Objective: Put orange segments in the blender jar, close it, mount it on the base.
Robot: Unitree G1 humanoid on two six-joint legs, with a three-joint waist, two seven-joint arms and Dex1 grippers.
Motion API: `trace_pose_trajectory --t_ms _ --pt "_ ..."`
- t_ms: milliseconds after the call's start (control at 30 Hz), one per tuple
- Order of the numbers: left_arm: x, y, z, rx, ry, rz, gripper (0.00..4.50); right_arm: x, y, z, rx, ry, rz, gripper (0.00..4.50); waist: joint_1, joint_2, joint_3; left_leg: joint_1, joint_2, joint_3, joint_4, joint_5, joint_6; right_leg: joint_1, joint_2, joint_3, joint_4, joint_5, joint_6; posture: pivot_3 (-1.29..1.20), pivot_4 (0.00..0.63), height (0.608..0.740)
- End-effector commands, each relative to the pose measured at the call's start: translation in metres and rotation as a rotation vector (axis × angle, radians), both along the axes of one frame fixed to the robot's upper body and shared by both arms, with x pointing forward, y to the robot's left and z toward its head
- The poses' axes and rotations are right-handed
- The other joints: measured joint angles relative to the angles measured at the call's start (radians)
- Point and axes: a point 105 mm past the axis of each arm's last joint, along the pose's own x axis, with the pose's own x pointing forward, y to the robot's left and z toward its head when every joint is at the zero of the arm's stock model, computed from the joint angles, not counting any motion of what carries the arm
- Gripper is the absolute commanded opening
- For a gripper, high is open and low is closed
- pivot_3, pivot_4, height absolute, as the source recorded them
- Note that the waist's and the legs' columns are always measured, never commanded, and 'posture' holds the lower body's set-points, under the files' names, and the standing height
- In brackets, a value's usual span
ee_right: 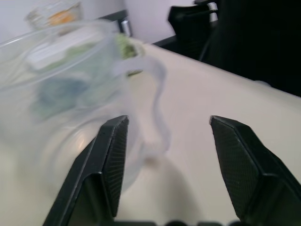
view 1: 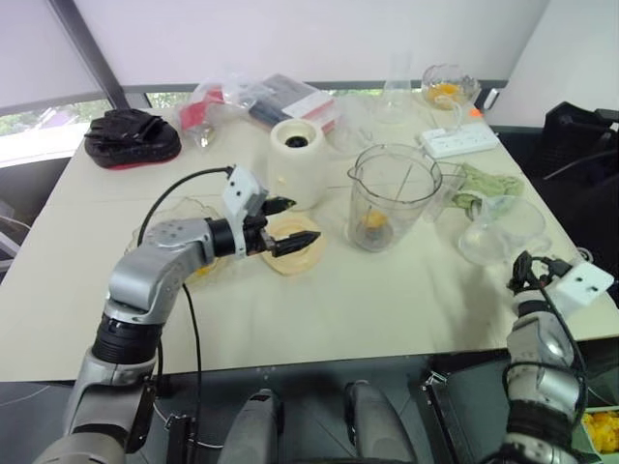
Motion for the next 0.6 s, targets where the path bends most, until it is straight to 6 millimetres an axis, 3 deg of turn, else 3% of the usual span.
trace_pose_trajectory --t_ms 33,133,233,367,467,600 --pt "0.003 0.002 0.008 0.007 -0.037 -0.009 4.48 -0.014 0.008 0.026 -0.030 -0.018 0.020 2.85 0.000 0.000 0.000 0.000 0.000 0.000 0.000 0.000 0.000 0.000 0.000 0.000 0.000 0.000 0.000 0.00 0.150 0.740" --pt "0.009 0.005 0.009 0.040 -0.034 -0.020 4.48 -0.023 0.030 0.042 -0.186 0.062 0.190 2.85 -0.001 0.000 0.000 0.000 0.000 0.000 0.001 0.000 0.000 0.000 0.000 0.000 0.000 -0.001 -0.002 0.00 0.150 0.740" --pt "0.012 0.010 0.008 0.074 -0.019 -0.038 4.48 -0.029 0.041 0.055 -0.218 0.102 0.305 2.85 -0.003 0.000 0.000 0.000 0.000 0.000 0.001 0.000 0.000 0.001 0.000 0.000 0.000 -0.002 -0.003 0.00 0.150 0.740" --pt "0.018 0.018 0.002 0.182 0.004 -0.084 4.48 -0.038 0.065 0.071 -0.328 0.249 0.605 2.85 0.001 0.000 0.000 0.000 0.000 0.000 0.001 0.000 0.000 0.001 0.000 0.000 0.000 -0.002 -0.003 0.00 0.150 0.740" --pt "0.022 0.025 -0.006 0.278 0.000 -0.126 4.48 -0.039 0.080 0.081 -0.359 0.309 0.748 2.85 0.000 -0.002 0.001 0.000 0.000 0.000 0.001 0.000 0.000 0.001 0.000 0.000 -0.001 -0.002 -0.003 0.00 0.150 0.740" --pt "0.032 0.033 -0.021 0.387 0.022 -0.179 4.48 -0.034 0.115 0.103 -0.425 0.315 0.968 2.85 0.001 -0.003 0.001 -0.001 0.000 0.000 0.002 0.000 0.000 0.001 0.000 -0.001 -0.002 -0.002 -0.003 0.00 0.150 0.740"
